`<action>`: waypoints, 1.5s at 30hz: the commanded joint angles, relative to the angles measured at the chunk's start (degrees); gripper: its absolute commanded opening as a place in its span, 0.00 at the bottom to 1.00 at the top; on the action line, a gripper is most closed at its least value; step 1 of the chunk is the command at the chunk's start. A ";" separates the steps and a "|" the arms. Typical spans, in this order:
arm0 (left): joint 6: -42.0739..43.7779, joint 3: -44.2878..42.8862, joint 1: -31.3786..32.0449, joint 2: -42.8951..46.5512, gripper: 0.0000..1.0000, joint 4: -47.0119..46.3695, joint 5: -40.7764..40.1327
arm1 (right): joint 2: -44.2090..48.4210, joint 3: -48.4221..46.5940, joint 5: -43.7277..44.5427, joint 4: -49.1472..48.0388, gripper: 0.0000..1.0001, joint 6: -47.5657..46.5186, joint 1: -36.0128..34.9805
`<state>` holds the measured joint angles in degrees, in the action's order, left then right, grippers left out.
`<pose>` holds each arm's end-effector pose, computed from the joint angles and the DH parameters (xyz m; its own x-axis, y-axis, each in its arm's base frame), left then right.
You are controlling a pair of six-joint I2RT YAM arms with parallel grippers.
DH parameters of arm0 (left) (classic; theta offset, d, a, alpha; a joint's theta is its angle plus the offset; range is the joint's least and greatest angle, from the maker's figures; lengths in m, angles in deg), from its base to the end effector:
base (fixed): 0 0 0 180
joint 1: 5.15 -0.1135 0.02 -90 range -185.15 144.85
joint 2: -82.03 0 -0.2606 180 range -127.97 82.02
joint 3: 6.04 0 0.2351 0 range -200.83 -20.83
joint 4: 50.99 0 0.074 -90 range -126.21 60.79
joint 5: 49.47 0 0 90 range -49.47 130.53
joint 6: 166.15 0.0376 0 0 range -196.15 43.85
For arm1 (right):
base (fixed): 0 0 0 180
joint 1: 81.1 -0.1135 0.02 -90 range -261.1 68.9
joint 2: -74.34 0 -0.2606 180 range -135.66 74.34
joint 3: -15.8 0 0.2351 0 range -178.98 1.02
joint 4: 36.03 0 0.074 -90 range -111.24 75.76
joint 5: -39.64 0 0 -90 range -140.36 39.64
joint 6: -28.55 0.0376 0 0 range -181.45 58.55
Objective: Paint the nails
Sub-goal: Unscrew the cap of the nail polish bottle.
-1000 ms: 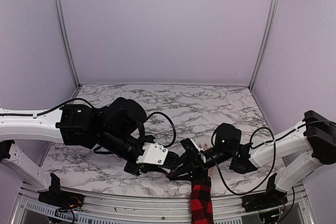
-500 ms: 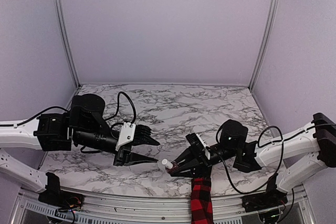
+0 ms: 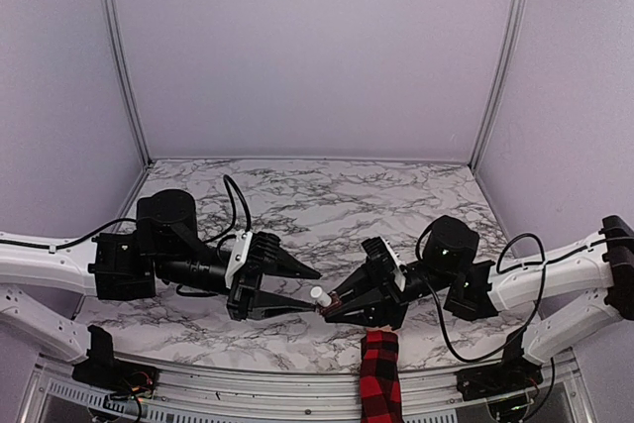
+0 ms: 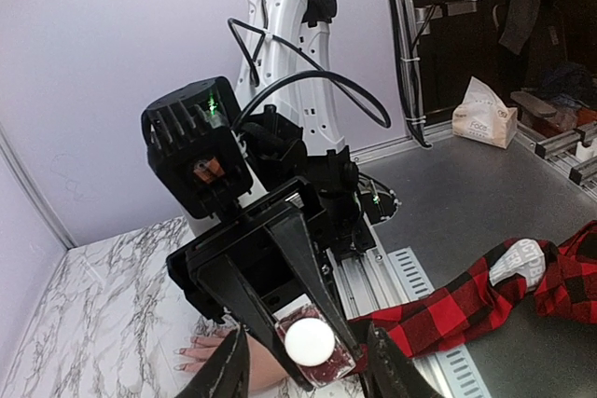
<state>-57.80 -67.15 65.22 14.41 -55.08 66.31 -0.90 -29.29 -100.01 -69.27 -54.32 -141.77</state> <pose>0.0727 -0.2524 0.3233 0.2995 0.0041 -0.9541 0.9480 -0.1139 0.2971 0.1000 0.2364 0.2527 -0.0901 0.0036 -0.9959 -0.9333 -0.3495 0.0832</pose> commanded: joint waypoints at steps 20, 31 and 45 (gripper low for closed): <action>-1.84 -2.36 -0.58 -4.86 0.09 -7.91 7.00 | 0.49 -1.77 -2.91 -5.61 0.05 3.88 0.39; -8.46 -1.41 -2.30 -5.27 0.00 -13.32 0.94 | 1.77 -1.67 2.22 -3.99 0.01 4.61 3.55; -15.46 -2.00 -4.33 -8.18 0.00 -19.13 -4.19 | 2.80 -1.94 10.79 -2.87 0.00 3.69 5.24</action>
<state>-71.00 -67.94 61.46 7.66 -69.42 65.80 1.50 -29.29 -95.75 -72.71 -50.71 -137.05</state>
